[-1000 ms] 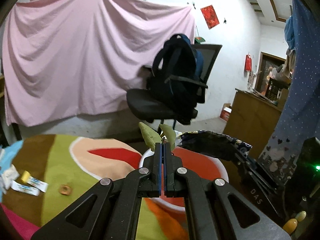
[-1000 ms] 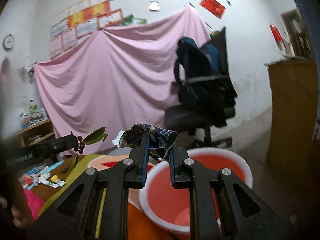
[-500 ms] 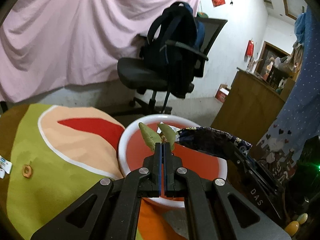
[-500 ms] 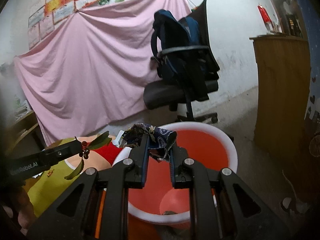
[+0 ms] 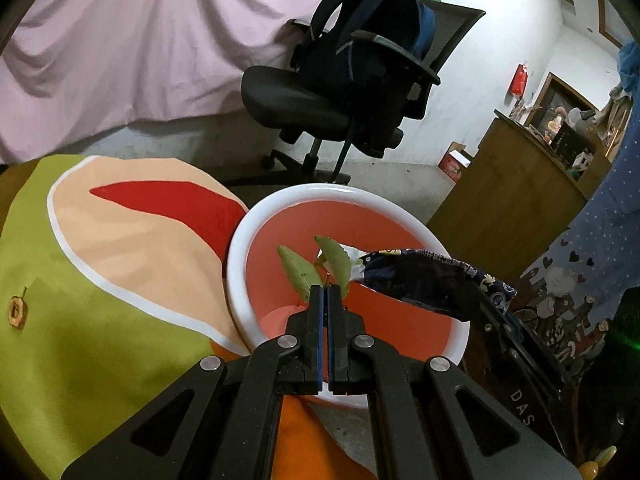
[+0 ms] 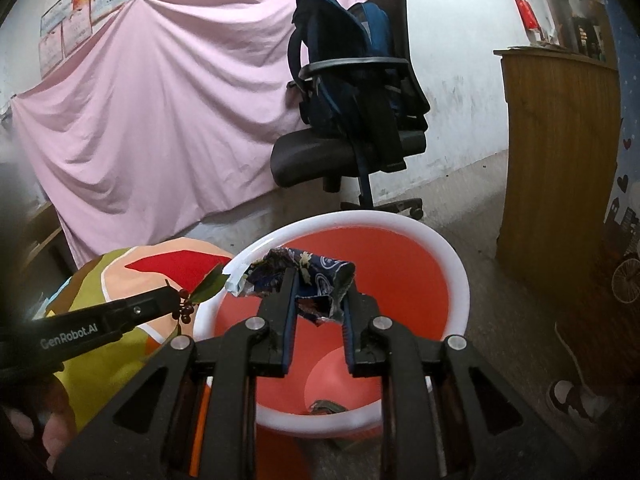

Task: Collect trash
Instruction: 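Carry the sprig and wrapper over the bucket and open both grippers, then move both tools back over the table toward the toothpaste tubes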

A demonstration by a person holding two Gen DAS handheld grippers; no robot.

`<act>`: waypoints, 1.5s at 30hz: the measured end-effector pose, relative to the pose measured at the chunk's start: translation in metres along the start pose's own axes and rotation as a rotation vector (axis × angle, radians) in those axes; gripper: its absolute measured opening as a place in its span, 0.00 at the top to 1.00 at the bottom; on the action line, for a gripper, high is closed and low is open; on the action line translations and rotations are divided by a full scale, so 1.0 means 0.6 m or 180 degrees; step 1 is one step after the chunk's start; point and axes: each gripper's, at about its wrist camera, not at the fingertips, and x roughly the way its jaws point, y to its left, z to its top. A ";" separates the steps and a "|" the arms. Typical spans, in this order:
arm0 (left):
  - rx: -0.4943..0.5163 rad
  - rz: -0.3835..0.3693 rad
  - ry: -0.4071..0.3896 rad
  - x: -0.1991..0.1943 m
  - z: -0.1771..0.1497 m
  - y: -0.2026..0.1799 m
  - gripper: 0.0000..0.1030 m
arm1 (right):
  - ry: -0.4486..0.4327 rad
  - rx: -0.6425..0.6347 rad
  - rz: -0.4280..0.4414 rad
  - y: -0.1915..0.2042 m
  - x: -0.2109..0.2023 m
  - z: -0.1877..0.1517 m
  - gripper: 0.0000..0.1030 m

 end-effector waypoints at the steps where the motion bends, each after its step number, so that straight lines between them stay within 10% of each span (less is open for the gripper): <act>1: -0.0008 -0.0002 0.0011 0.002 0.000 0.001 1.00 | 0.0009 -0.0002 -0.0006 0.000 0.000 -0.001 0.51; 22: -0.0110 0.0106 0.0079 0.002 0.002 0.019 0.98 | 0.0091 0.0015 -0.0119 -0.006 0.010 -0.003 0.26; 32: -0.0080 0.0286 -0.0448 -0.083 -0.004 0.043 0.68 | -0.0266 -0.0009 0.0062 0.009 -0.023 0.006 0.00; 45: -0.0203 0.0682 -0.1405 -0.265 -0.064 0.120 0.11 | -0.1137 -0.0155 0.0556 0.090 -0.116 0.016 0.00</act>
